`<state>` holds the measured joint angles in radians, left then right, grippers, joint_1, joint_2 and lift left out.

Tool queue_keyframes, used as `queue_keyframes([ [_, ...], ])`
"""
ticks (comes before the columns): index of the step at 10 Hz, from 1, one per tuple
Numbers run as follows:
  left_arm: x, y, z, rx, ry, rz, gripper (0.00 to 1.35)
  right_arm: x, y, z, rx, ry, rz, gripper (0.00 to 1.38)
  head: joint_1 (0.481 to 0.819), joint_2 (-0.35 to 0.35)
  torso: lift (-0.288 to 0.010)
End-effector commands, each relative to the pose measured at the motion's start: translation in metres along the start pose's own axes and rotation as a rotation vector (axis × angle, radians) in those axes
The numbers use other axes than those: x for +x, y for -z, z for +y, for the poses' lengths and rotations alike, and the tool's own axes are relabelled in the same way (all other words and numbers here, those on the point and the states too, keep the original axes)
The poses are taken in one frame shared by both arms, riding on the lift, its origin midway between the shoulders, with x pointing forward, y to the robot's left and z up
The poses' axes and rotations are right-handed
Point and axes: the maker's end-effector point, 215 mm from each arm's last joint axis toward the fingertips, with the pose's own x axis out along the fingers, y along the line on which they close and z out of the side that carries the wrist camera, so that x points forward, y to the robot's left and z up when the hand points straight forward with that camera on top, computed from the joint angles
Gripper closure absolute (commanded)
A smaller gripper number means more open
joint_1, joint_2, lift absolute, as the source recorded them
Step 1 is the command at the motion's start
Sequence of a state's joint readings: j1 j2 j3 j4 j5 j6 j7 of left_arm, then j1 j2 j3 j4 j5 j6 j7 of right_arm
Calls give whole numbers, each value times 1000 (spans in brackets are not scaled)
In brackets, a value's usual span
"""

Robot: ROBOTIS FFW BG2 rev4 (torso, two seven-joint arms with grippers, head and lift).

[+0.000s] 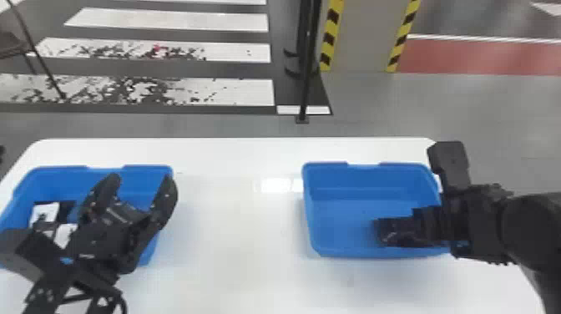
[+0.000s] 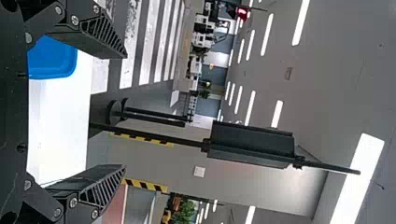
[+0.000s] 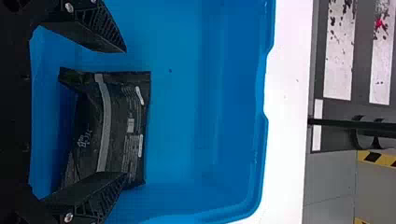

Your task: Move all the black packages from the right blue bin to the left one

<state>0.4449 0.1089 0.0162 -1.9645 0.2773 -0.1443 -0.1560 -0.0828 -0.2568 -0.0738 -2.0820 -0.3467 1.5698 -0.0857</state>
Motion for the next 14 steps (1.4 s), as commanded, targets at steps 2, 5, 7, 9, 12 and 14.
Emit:
queue_keyframes([
  [2,-1,3,0,-3,0,8,222,3,-2,-11,3,30,8,93,695,-88,-154],
  [5,-1,3,-1,-3,3,8,222,10,8,-19,13,49,39,93,695,-101,-154],
  [7,-2,3,0,-4,2,7,222,13,17,-20,15,53,55,96,695,-108,-154],
  [9,-1,2,0,-5,2,7,222,19,22,-21,30,44,77,183,695,-110,-154],
  [12,-2,4,2,-5,-1,11,222,22,26,-13,38,8,90,898,695,-108,-154],
  [14,-3,6,2,-8,-2,15,222,16,29,0,29,-24,76,1204,695,-99,-154],
])
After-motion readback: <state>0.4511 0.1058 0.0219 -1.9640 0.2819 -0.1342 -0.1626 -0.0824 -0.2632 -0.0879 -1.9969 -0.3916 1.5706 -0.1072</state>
